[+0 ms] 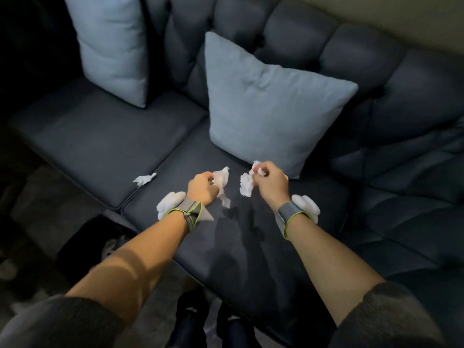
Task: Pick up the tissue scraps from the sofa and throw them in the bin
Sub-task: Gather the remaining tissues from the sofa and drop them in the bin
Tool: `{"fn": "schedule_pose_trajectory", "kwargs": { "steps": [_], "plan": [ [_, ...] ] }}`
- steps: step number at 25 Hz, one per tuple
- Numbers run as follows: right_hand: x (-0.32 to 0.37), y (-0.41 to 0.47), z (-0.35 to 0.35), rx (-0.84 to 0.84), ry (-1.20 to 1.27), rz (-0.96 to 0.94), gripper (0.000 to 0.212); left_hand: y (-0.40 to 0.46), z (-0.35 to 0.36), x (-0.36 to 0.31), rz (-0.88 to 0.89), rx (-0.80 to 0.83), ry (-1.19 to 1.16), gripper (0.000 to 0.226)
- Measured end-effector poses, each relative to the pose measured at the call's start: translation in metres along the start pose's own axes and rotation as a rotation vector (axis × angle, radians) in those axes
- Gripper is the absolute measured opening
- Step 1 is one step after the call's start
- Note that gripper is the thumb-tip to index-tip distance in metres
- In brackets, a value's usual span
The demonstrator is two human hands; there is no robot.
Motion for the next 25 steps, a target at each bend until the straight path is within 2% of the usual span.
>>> {"fn": "schedule_pose_trajectory", "kwargs": {
  "steps": [2, 4, 6, 9, 12, 15, 17, 20, 25],
  "plan": [
    [0.011, -0.003, 0.021, 0.060, 0.167, 0.030, 0.008, -0.003, -0.004, 0.015, -0.096, 0.005, -0.259, 0.031],
    [0.021, -0.007, 0.040, 0.122, 0.278, 0.049, 0.021, -0.007, -0.006, 0.019, -0.175, 0.054, -0.552, 0.032],
    [0.029, -0.011, 0.058, 0.174, 0.290, 0.048, 0.029, -0.012, -0.013, 0.019, -0.218, 0.079, -0.825, 0.026],
    [0.040, -0.017, 0.081, 0.249, 0.201, 0.016, 0.013, -0.014, -0.032, 0.025, -0.245, 0.043, -1.063, 0.033],
    [0.053, -0.020, 0.093, 0.310, 0.129, -0.068, 0.010, -0.008, -0.046, 0.032, -0.277, 0.017, -1.131, 0.028],
    [0.063, -0.022, 0.099, 0.355, 0.150, -0.105, 0.023, -0.001, -0.055, 0.036, -0.318, 0.007, -1.220, 0.016],
    [0.066, -0.022, 0.105, 0.403, 0.148, -0.101, 0.030, 0.001, -0.058, 0.035, -0.269, 0.069, -1.268, 0.016],
    [0.073, -0.023, 0.116, 0.464, 0.091, -0.167, 0.026, 0.005, -0.060, 0.040, -0.237, 0.118, -1.257, 0.026],
    [0.082, -0.024, 0.141, 0.512, -0.022, -0.291, 0.025, 0.008, -0.077, 0.061, -0.230, -0.010, -1.165, 0.010]
  ]
}}
Point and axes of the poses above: each hand's wrist, its own y-axis towards the middle knuckle, its own z-axis out of the palm, x = y × z, the point moved 4 cm from there along y, towards the middle knuckle, and after that the axes turned 7 degrees about -z, right-handed, at the moved point
